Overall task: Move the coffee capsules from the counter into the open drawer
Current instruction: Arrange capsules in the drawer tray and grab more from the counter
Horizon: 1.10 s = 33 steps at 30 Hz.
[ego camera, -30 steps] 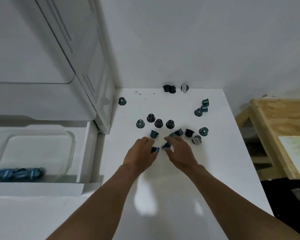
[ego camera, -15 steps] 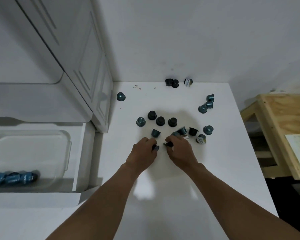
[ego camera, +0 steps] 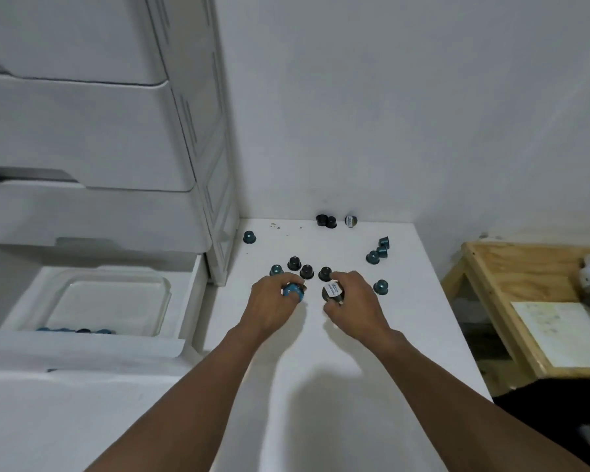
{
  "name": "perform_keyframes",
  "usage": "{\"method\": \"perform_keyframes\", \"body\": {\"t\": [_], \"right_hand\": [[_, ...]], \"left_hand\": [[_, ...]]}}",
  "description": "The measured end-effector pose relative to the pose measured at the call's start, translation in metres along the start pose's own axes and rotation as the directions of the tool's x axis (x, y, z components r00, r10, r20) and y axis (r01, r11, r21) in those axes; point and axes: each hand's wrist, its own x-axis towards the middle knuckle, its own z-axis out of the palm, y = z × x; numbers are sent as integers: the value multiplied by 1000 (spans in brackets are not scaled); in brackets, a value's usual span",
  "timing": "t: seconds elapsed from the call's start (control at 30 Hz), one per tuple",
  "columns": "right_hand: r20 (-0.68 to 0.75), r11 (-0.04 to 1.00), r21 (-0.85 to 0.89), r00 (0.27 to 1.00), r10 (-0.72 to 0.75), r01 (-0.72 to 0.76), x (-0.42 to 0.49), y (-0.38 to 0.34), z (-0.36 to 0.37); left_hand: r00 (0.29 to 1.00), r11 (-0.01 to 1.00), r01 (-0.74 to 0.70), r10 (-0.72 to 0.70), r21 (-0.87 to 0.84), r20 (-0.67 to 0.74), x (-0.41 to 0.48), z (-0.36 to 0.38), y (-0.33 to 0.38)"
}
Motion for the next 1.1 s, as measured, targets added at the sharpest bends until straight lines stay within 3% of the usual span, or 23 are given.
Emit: {"method": "perform_keyframes", "body": {"t": [0.1,0.23,0.67,0.87,1.1], "right_hand": [[-58,997,40,997,-57,59,-19,-16,-18],[-121,979,84,977,-174,185,-61,-46,-38],[-118,911,62,909,-399,408,-120,-148,-22],[-132,888,81,888,-441,453,-117,-207,19],[-128,905,118,910,-394,409,-100,-276,88]], "left_hand": [[997,998,-48,46,-36,-55,-27,-15,18],[980,990,-134,139,47,-139,-77,-39,37],[922,994,-107,110,28,-371,-178,-129,31],[914,993,-110,116,39,-389,-185,-186,-9],[938,992,-120,130,51,-321,-165,-271,-76]]}}
